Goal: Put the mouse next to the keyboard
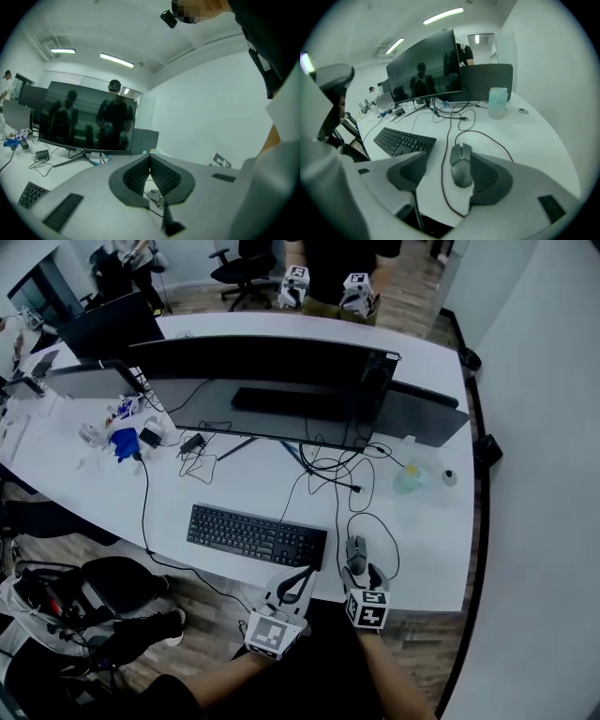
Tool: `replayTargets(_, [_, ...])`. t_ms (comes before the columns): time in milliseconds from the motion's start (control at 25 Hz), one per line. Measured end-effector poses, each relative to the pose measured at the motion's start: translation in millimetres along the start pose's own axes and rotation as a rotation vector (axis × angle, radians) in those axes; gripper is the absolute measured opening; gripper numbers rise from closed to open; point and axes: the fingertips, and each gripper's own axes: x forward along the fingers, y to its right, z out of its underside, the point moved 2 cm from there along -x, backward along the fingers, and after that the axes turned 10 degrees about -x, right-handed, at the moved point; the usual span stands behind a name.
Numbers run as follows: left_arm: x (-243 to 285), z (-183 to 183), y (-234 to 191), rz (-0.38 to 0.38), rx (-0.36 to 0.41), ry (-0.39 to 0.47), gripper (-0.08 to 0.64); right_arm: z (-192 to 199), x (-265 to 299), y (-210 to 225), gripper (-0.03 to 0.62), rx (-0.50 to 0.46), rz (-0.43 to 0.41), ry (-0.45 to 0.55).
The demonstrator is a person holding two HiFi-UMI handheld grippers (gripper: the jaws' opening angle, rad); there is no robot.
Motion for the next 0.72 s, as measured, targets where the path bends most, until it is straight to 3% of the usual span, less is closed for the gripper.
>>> replayTargets(80, [-8, -1, 8, 0.024, 0.01, 0.013, 0.014, -13, -24, -12, 0.307, 0.015, -0.021, 0.061])
replayTargets(240, [-25, -8, 38, 0.115, 0.123, 0.044, 0.014, -26, -71, -42, 0.249, 0.027, -0.075, 0.147])
replayTargets(440, [-35, 4, 50, 0.153, 0.008, 0.018, 0.014, -44, -124, -68, 0.154, 0.053, -0.085, 0.279])
replayTargets(720, [-59, -10, 88, 0.167, -0.014, 0.083, 0.014, -61, -189, -84, 0.044, -0.007, -0.097, 0.436])
